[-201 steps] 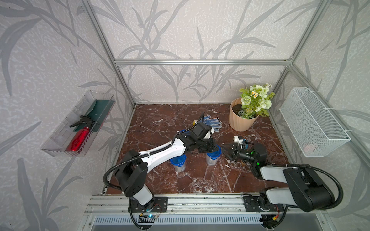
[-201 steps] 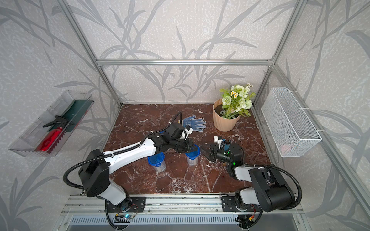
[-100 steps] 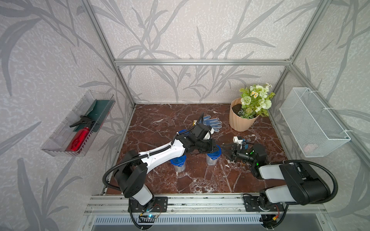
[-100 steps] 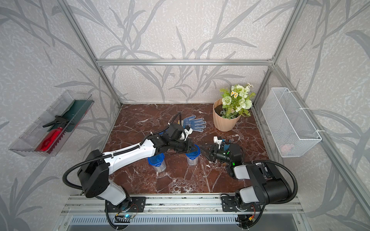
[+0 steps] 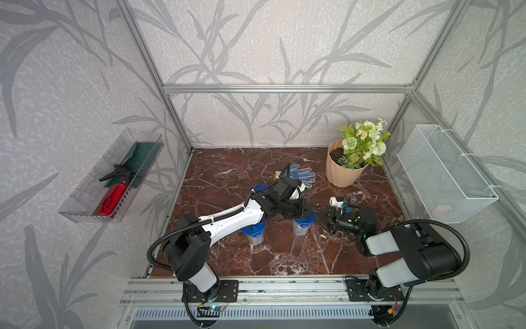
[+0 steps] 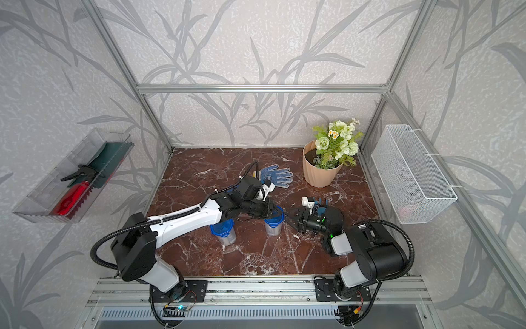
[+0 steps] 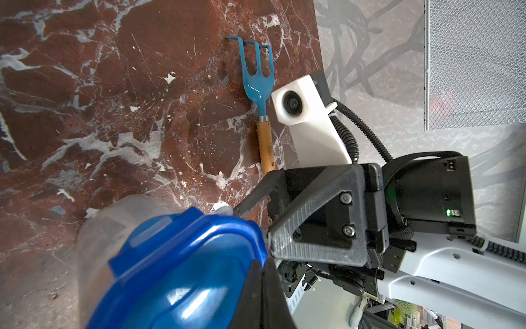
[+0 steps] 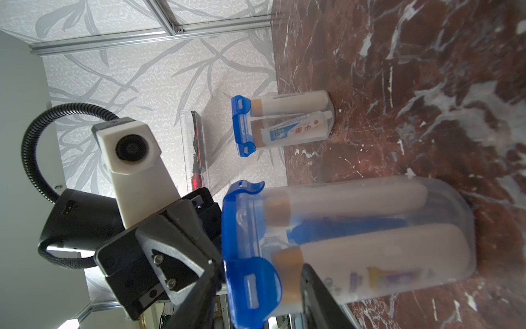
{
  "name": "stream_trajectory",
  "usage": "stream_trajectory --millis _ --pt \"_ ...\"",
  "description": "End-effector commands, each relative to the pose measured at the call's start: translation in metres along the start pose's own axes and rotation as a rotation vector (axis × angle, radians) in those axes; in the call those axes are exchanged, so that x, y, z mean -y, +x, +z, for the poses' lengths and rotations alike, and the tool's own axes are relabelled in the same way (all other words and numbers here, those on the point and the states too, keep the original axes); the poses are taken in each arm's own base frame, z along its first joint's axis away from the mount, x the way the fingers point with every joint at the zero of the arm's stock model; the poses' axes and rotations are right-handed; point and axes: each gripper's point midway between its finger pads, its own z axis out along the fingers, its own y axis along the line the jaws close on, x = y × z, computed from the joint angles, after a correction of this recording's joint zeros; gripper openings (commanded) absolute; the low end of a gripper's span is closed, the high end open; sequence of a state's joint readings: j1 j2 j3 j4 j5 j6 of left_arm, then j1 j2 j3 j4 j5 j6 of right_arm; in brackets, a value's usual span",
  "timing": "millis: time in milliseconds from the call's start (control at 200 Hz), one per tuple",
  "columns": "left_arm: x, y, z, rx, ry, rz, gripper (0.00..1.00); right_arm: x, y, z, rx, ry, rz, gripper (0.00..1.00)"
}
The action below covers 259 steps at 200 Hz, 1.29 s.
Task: Take out toiletry kits
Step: Unfasten the latch on the container.
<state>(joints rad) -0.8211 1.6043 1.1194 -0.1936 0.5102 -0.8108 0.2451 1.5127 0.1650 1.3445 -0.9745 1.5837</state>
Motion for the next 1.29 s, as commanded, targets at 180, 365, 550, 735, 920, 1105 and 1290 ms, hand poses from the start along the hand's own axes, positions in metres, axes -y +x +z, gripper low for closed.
stream_trajectory --millis 180,365,550,735,920,1105,1290 --pt "-0.098 0.07 0.014 -0.209 -0.313 -0.166 0.0 -0.028 0.009 -0.002 -0.013 -0.073 -0.07 0.43" --pt "-0.103 0.072 0.014 -0.211 -0.324 -0.174 0.0 -0.04 0.01 -0.004 -0.003 -0.099 -0.086 0.41" --pt "-0.108 0.078 0.015 -0.218 -0.326 -0.188 0.0 -0.055 0.011 -0.006 0.01 -0.134 -0.12 0.41" --pt "-0.107 0.076 0.014 -0.209 -0.318 -0.189 0.0 -0.036 0.009 -0.004 0.014 -0.094 -0.089 0.41" --pt "-0.108 0.075 0.011 -0.2 -0.323 -0.194 0.0 -0.017 0.007 0.001 0.009 -0.049 -0.075 0.42" --pt "-0.113 0.076 0.01 -0.198 -0.333 -0.205 0.0 -0.016 0.006 0.007 0.0 -0.047 -0.1 0.47" --pt "-0.117 0.077 0.013 -0.206 -0.334 -0.219 0.0 -0.034 0.009 0.005 -0.001 -0.085 -0.153 0.46"
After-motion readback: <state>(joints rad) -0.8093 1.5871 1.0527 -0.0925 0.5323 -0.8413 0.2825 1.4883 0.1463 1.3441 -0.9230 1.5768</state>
